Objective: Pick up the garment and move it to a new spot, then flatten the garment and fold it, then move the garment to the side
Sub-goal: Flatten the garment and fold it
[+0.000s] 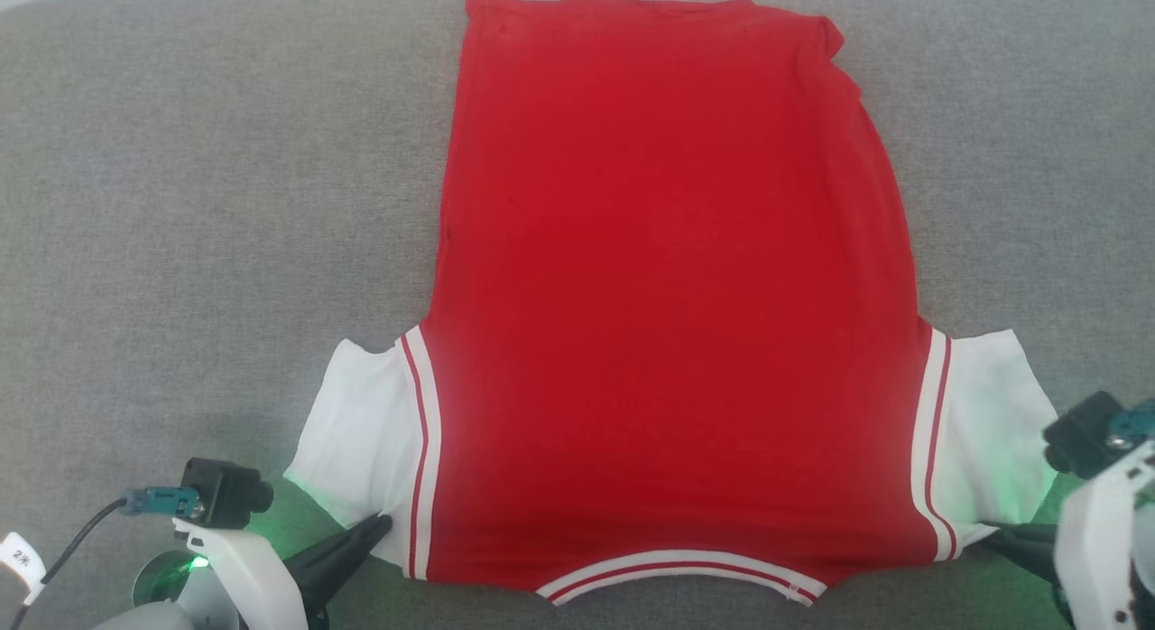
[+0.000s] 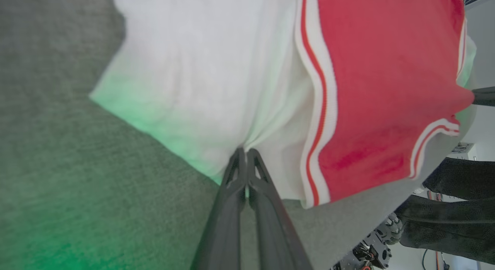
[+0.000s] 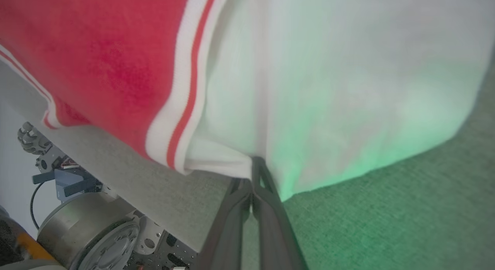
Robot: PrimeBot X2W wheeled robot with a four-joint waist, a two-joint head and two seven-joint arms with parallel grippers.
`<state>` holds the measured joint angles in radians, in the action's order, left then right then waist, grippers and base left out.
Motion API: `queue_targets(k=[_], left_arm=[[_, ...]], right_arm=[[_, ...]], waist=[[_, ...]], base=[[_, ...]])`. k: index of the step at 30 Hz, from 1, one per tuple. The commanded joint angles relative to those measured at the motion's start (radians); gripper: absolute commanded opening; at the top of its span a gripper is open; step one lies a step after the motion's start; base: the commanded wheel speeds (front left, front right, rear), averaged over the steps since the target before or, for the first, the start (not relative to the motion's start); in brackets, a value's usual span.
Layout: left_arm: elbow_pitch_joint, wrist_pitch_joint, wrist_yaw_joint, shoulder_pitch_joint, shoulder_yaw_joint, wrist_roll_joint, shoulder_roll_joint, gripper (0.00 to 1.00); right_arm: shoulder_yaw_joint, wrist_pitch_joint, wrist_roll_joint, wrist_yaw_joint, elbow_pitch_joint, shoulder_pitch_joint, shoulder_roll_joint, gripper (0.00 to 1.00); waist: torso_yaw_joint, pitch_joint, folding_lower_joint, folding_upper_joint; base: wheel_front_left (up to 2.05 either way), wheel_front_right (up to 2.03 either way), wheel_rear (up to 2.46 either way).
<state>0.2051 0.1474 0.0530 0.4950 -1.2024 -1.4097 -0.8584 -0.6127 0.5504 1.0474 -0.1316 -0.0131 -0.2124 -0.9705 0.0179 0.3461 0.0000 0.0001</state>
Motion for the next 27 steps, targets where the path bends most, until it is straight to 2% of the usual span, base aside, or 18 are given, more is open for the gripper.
queue_targets(k=[1,5,8,9,10,15,21,24,27], left_arm=[[0.049,-0.019,-0.011,0.000,-0.025,0.015,0.076,0.00],[0.097,-0.024,0.002,0.010,-0.031,0.027,0.110,0.00],[0.111,-0.018,0.004,0.011,-0.030,0.025,0.118,0.00],[0.116,-0.015,0.006,0.013,-0.028,0.025,0.119,0.00],[0.120,-0.009,0.007,0.013,-0.025,0.024,0.120,0.00],[0.102,0.024,0.012,0.005,-0.008,0.014,0.117,0.00],[0.047,0.045,0.000,0.013,0.000,0.038,0.118,0.00],[0.022,0.038,-0.003,0.045,0.000,0.059,0.130,0.00],[0.006,0.035,-0.008,0.075,0.003,0.083,0.142,0.00]], right_arm=[[-0.012,0.030,-0.048,0.002,0.027,0.002,0.059,0.00],[0.013,0.054,-0.121,0.002,0.048,0.000,0.135,0.00],[0.028,0.067,-0.143,0.002,0.044,0.008,0.157,0.00],[0.042,0.067,-0.154,0.002,0.039,0.010,0.161,0.81],[0.058,0.070,-0.160,0.002,0.032,0.013,0.164,1.00],[0.169,0.106,-0.163,0.003,-0.057,0.057,0.119,1.00],[0.375,0.193,-0.105,0.001,-0.226,0.093,0.068,1.00],[0.475,0.245,-0.084,0.001,-0.273,0.033,0.063,1.00],[0.529,0.287,-0.104,0.001,-0.256,-0.093,0.088,1.00]], waist=[[-0.005,0.007,0.0000,-0.0001],[-0.008,0.012,0.0000,-0.0001],[-0.011,0.012,0.0000,-0.0001],[-0.013,0.011,0.0000,-0.0001],[-0.015,0.009,0.0000,-0.0001],[-0.024,0.000,0.0000,-0.0001],[-0.014,0.011,0.0000,-0.0001],[0.011,0.037,0.0000,-0.0001],[0.038,0.075,0.0000,-0.0001]], base=[[0.00,0.00,0.00],[0.00,0.00,0.00],[0.00,0.00,0.00],[0.00,0.00,0.00],[0.00,0.00,0.00],[0.00,0.00,0.00],[0.00,0.00,0.00],[0.00,0.00,0.00],[0.00,0.00,0.00]])
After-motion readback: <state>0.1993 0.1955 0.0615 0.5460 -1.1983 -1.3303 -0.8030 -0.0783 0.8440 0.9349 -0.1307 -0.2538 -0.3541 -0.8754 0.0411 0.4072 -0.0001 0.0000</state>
